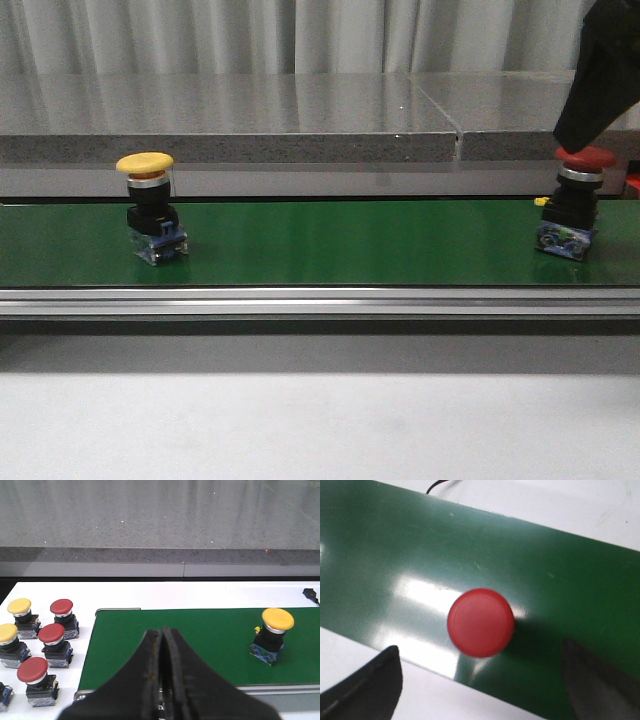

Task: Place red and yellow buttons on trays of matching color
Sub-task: 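Grasp the red button on the moving belt with the right gripper, then carry the red button into the red tray and open the right gripper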

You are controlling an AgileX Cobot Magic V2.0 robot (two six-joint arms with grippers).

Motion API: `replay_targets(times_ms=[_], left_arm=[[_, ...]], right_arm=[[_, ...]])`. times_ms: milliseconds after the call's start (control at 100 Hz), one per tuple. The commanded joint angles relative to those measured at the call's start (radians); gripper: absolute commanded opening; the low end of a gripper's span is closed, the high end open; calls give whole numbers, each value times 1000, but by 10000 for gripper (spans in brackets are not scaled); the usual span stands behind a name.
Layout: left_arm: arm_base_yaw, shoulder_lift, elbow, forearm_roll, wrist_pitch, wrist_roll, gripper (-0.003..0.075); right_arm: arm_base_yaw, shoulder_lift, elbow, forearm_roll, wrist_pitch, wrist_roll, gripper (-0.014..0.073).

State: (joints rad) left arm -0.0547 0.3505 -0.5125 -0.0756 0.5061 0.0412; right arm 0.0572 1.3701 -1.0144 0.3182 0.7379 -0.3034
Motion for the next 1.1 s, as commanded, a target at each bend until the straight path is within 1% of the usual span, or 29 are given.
replay_targets(times_ms=[0,130,180,250,280,300,360,420,450,600,700,790,880,980,1090], left_arm=[[-9,6,-26,-11,-81,-9,-19],[-9,6,-26,-11,-81,-9,-19],[-9,6,-26,-11,-81,-9,-19],[-9,6,-26,-11,-81,-9,-19],[-9,6,-26,-11,-81,-9,-19],[-9,6,-26,-11,-81,-9,-19],[-9,6,-26,-11,-81,-9,-19],[-9,6,-26,-11,-81,-9,-19],[-9,6,-26,-11,-81,-9,-19],[-9,6,-26,-11,-81,-9,-19],[-9,6,-26,-11,-81,-9,-19],[-9,6,-26,-11,-81,-9,-19],[-9,6,-26,-11,-81,-9,-19],[-9,6,-26,-11,-81,-9,-19],[-9,6,-26,-11,-81,-9,-19]], right_arm=[[0,22,-50,-35,-67,-13,633],[0,86,-66,-80,-77,-13,629],[0,106,-69,-85,-80,-13,598],[0,123,-69,-85,-91,-13,498],[0,127,-69,-85,-94,-13,429],[0,127,-69,-85,-94,-13,400],[-1,124,-69,-85,-91,-12,258],[-1,120,-79,-85,-72,-12,181],[-4,120,-89,-85,-56,-12,162],[-55,120,-186,-85,42,-8,156],[-134,124,-272,-85,92,-5,156],[-217,127,-326,-85,101,-4,156],[-314,127,-359,-85,79,-4,156],[-417,129,-364,-85,6,-4,156],[-490,155,-364,-83,-64,-4,156]])
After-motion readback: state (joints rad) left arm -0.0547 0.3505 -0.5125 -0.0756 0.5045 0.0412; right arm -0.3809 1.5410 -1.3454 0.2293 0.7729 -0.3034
